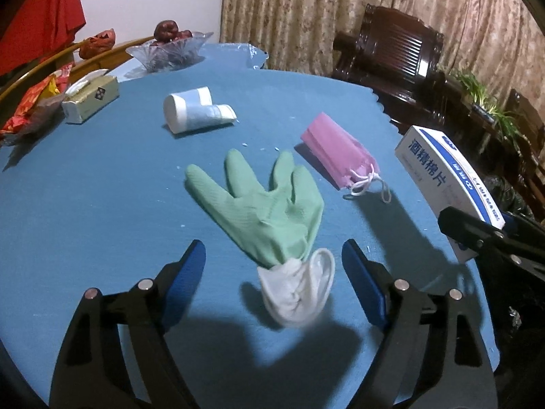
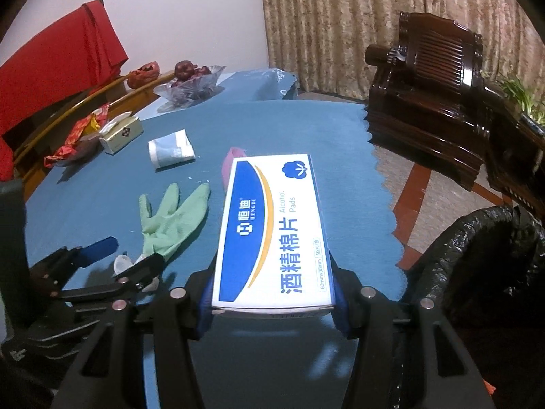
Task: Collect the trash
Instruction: 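Grasp the green glove and white cloth with the left tool while right holds the box, then carry the glove and wipes box in both tools over the bin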
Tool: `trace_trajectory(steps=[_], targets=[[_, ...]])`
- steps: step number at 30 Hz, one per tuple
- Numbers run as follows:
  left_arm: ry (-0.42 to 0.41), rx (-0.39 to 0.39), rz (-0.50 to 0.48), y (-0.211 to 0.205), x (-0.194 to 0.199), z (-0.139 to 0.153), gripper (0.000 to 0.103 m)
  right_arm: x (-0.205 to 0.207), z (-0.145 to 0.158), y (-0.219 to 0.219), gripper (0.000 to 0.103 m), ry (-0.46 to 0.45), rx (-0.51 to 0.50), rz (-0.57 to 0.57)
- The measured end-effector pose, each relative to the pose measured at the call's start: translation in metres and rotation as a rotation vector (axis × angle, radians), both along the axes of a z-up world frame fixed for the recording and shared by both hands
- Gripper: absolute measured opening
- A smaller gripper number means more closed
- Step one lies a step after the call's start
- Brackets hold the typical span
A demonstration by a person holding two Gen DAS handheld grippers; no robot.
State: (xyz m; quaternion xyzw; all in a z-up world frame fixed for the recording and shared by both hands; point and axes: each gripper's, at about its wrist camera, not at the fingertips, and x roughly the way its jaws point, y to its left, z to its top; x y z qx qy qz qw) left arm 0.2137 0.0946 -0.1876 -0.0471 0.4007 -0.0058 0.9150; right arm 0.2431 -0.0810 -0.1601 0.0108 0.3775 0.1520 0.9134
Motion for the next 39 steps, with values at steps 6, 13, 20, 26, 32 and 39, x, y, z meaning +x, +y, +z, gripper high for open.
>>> trace_trajectory(steps=[6,13,20,26,32,39], targets=[[0.061,-0.011,0.006,-0.004,0.011,-0.011,0.043,0.003,-0.007,-0.001,0.054,0.018,0.002,-0.001],[0.033,-0.027,0.027,0.001,0.004,-0.001,0.028,0.003,-0.008,-0.002,0.054,0.029,0.006,-0.005],[-0.036,-0.037,0.037,0.007,-0.011,0.032,0.028,-0.003,0.006,0.001,0.054,0.001,0.014,0.005],[-0.084,-0.034,0.023,0.003,-0.023,0.062,0.028,-0.012,0.024,-0.001,0.054,-0.027,0.024,0.007],[-0.111,-0.04,0.0,-0.008,-0.032,0.079,0.028,-0.025,0.044,-0.011,0.054,-0.059,0.036,-0.011],[-0.142,-0.05,-0.063,-0.032,-0.041,0.098,0.028,-0.042,0.066,-0.04,0.054,-0.092,0.049,-0.062]])
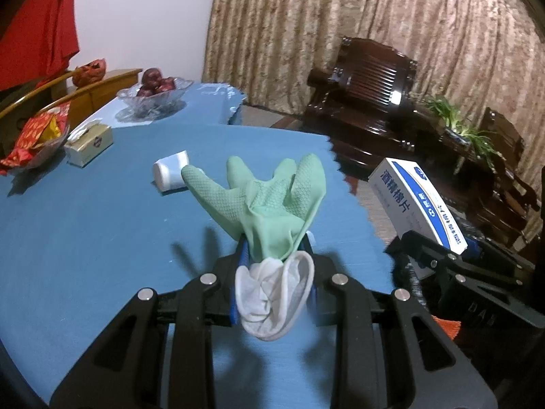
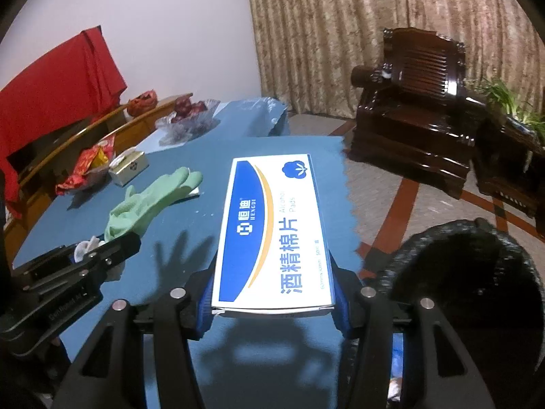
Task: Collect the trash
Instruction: 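Carry the glove and wipes box in both tools over the bin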
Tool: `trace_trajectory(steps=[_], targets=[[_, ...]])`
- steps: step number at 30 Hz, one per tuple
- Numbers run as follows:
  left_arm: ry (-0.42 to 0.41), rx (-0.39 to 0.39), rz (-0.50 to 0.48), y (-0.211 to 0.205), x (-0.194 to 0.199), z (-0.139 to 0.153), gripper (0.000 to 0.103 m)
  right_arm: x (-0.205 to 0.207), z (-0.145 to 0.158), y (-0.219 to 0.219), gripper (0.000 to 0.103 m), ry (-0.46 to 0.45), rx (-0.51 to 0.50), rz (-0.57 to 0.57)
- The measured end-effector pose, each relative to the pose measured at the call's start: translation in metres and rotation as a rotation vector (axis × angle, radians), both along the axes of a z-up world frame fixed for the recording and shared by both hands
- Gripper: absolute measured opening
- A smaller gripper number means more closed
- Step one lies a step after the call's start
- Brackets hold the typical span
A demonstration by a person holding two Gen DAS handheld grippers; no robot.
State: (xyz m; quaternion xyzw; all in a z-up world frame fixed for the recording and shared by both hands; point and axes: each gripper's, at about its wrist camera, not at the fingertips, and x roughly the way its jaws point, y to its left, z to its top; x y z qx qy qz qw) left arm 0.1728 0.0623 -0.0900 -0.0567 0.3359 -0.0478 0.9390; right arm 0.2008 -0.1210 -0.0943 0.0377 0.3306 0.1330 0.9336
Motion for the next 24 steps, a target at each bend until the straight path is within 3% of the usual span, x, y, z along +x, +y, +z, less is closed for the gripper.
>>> trace_trajectory(steps=[11,24], targets=[[-0.026,-0.016,-0.143,-0.064,-0.011,0.016,0.028,-0.034,0.019,-0.069,0.054,-0.03,-0.015,-0.132],[-0.027,-0.021,-0.345,-0.157,-0.011,0.009,0.027,-0.066,0.007,-0.159,0.054,0.002,-0.054,-0.332]])
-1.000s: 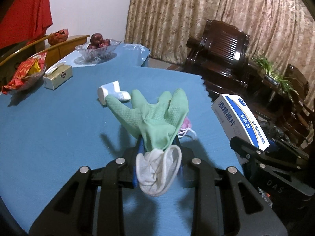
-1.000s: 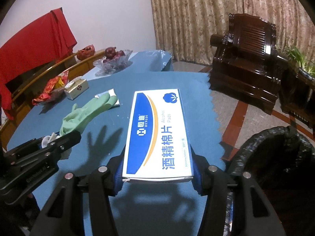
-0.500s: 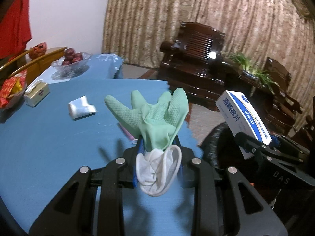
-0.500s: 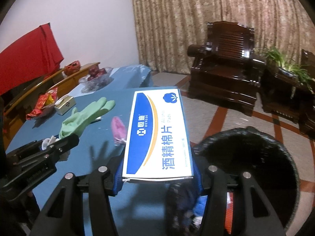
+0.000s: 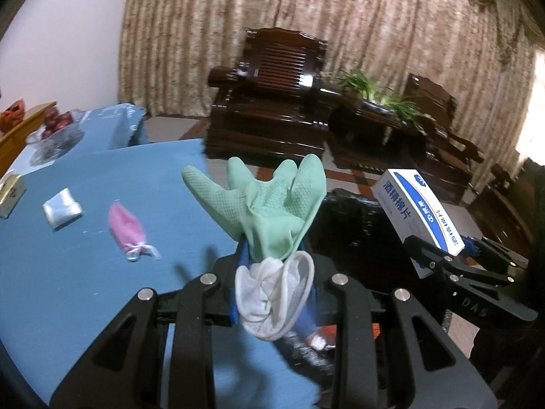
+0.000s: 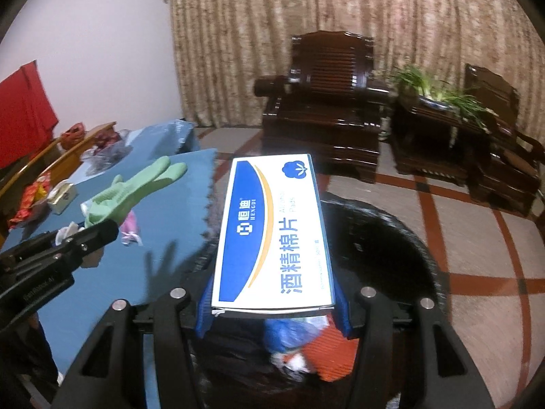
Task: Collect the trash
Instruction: 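Carry the glove and wipes box in both tools over the bin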
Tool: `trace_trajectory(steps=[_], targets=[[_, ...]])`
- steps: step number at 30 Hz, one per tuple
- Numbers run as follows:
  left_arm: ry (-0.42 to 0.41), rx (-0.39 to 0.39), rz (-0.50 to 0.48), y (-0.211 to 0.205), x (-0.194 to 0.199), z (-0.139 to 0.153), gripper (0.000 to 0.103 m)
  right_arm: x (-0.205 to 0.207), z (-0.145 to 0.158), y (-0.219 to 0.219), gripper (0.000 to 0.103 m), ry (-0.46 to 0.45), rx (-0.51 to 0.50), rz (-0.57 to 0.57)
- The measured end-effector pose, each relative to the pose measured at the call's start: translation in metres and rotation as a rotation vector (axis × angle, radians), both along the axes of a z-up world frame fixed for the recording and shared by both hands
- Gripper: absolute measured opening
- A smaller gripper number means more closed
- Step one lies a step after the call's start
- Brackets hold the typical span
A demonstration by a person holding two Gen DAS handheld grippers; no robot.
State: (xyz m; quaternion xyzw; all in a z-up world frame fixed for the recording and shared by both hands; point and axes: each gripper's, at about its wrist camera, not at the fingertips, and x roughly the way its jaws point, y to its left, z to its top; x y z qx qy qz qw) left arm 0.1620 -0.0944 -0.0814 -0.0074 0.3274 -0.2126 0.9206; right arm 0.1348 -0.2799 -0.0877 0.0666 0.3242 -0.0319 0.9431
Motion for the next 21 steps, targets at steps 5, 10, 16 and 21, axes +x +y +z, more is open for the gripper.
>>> trace_trajectory(steps=[5,10,16,21], targets=[[0.005,0.006,-0.062,-0.032,0.002,-0.008,0.028,-0.004,-0.009,-0.023,0.054,0.018,-0.003,-0.055],[0.023,0.023,-0.115,-0.059,0.007,-0.02,0.028,-0.005,-0.02,-0.039,0.054,0.042,0.004,-0.097],[0.067,0.032,-0.167,-0.082,0.018,-0.036,0.03,-0.003,-0.038,-0.057,0.054,0.083,0.003,-0.128],[0.086,0.022,-0.201,-0.086,0.023,-0.044,0.052,-0.003,-0.048,-0.065,0.061,0.11,-0.008,-0.148]])
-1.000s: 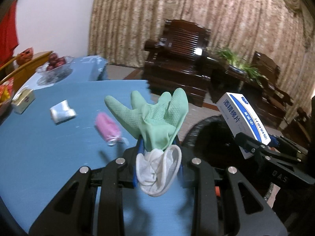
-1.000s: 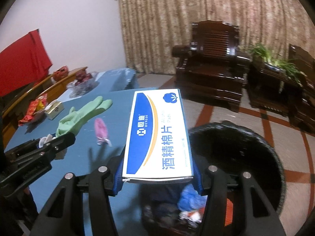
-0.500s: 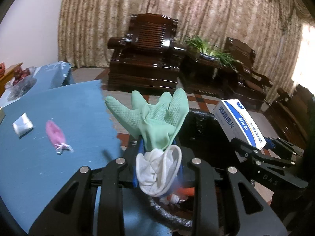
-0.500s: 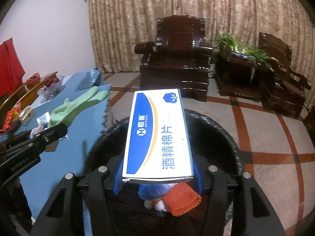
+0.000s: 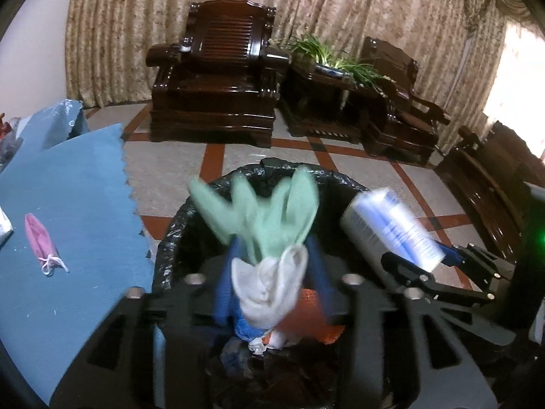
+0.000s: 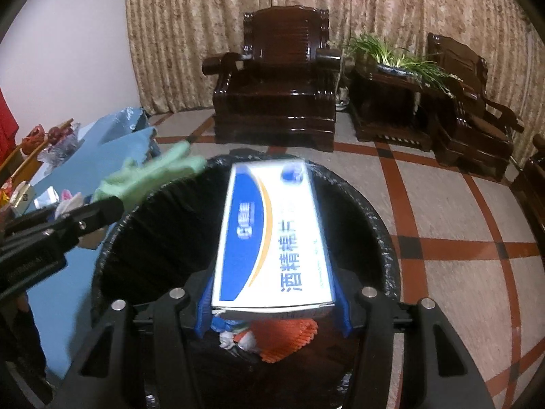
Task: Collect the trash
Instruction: 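Carry the glove and wipes box in both tools over the bin, then open both tools to drop the glove and wipes box into the bin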
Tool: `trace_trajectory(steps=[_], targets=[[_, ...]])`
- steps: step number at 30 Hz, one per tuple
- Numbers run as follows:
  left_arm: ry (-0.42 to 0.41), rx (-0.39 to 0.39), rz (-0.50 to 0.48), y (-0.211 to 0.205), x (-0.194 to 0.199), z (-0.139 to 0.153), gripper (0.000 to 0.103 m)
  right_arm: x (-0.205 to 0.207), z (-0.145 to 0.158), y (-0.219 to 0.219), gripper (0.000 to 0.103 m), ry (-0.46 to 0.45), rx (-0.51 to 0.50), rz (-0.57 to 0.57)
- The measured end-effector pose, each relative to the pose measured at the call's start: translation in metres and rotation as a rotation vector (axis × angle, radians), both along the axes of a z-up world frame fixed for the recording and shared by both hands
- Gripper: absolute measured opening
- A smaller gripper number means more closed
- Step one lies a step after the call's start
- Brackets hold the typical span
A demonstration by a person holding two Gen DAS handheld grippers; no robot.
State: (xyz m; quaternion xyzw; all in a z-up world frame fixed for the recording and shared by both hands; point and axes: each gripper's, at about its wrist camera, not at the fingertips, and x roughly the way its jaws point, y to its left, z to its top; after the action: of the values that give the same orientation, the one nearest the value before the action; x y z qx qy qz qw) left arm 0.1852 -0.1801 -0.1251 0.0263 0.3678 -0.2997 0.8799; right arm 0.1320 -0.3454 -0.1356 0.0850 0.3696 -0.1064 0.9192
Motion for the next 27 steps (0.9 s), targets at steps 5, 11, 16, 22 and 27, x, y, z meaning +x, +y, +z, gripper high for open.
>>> trace_trajectory(steps=[5,11,16,22,27], targets=[[-0.037,0.005,0.029,0.011,-0.002,0.007,0.073,-0.005,0.002,-0.001,0.088,-0.015,-0.027,-0.013],[-0.072,0.003,0.116,0.047,-0.005,0.021,0.09,-0.008,0.013,0.011,0.097,-0.061,-0.028,0.003],[-0.069,-0.005,0.207,0.085,-0.005,0.03,0.092,-0.003,0.023,0.032,0.097,-0.089,-0.022,0.055],[-0.093,0.011,0.319,0.139,-0.009,0.039,0.092,0.011,0.034,0.068,0.097,-0.118,-0.015,0.145],[-0.105,0.016,0.42,0.187,-0.012,0.046,0.093,0.028,0.045,0.106,0.097,-0.148,-0.018,0.241]])
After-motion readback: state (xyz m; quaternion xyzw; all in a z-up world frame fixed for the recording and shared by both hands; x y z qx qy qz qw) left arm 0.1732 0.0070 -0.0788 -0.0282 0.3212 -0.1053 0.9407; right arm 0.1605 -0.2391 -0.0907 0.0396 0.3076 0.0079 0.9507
